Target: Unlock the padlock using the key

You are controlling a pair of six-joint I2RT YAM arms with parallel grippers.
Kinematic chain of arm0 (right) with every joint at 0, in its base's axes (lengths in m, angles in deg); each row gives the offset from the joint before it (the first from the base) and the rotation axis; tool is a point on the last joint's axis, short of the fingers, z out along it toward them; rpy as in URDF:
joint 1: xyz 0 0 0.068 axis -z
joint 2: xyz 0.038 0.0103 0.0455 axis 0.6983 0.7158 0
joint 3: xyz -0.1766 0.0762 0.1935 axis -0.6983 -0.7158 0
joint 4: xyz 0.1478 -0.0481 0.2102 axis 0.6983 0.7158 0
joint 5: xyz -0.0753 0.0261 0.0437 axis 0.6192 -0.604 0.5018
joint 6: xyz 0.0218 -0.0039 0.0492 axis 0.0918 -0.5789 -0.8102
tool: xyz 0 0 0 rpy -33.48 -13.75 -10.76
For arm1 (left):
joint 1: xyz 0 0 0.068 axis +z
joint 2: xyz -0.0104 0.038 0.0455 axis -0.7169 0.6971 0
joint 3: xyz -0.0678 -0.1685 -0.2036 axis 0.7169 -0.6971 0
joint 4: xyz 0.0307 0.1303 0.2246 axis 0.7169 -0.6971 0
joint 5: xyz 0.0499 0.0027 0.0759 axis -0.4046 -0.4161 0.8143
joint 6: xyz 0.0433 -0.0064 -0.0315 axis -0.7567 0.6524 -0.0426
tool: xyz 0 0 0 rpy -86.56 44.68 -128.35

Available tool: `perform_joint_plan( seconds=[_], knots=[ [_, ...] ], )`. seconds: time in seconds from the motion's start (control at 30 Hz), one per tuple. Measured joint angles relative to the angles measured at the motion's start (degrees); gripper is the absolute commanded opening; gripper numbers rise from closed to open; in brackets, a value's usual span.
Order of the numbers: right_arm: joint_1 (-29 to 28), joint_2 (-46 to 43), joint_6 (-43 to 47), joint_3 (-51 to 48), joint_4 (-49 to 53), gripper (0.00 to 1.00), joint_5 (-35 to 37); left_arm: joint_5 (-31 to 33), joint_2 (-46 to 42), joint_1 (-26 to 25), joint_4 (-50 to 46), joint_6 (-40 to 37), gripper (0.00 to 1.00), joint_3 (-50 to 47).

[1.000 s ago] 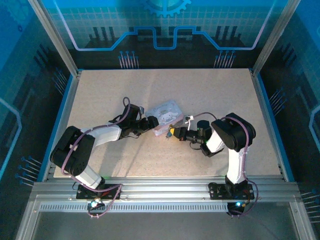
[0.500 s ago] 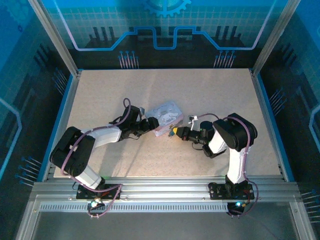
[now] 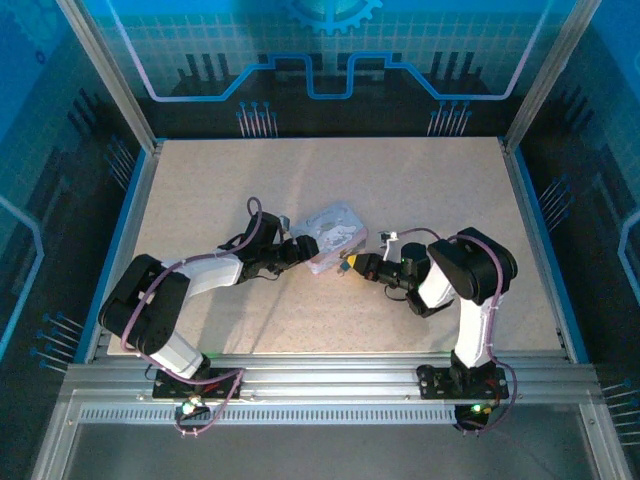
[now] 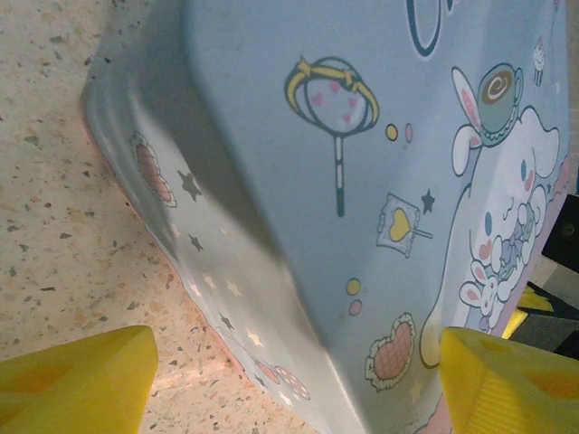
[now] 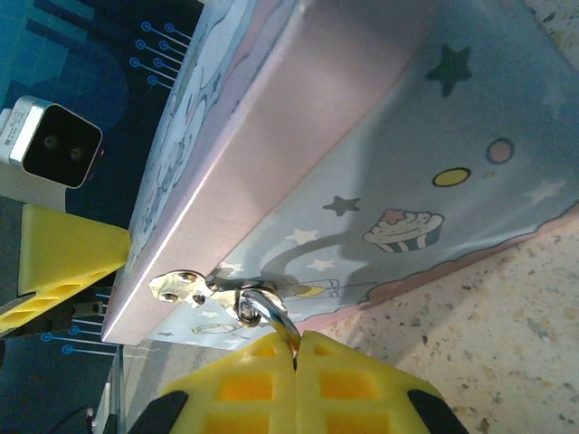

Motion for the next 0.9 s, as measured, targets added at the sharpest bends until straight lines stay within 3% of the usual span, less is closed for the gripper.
perform_joint_plan(
  seconds=[0.3, 0.5, 0.6, 0.9],
  knots=[
    [0.9, -2.4, -0.3, -1.2, 1.9, 0.01, 1.8, 0.0, -0.2, 0.0, -0.2, 0.0, 0.84, -0.3],
    [1.3, -5.1, 0.4, -2.3, 4.7, 0.01, 2.6, 0.2, -1.0, 0.0, -1.1, 0.0, 0.93, -0.7],
    [1.5, -8.0, 1.4, -2.7, 7.6, 0.01, 2.6, 0.6, -2.3, 0.0, -2.7, -0.2, 0.99, -1.2],
    [1.6, -24.4, 7.3, -3.4, 23.3, 0.02, 2.6, 3.4, -12.3, 0.1, -9.7, -1.4, 0.99, -2.0]
  ],
)
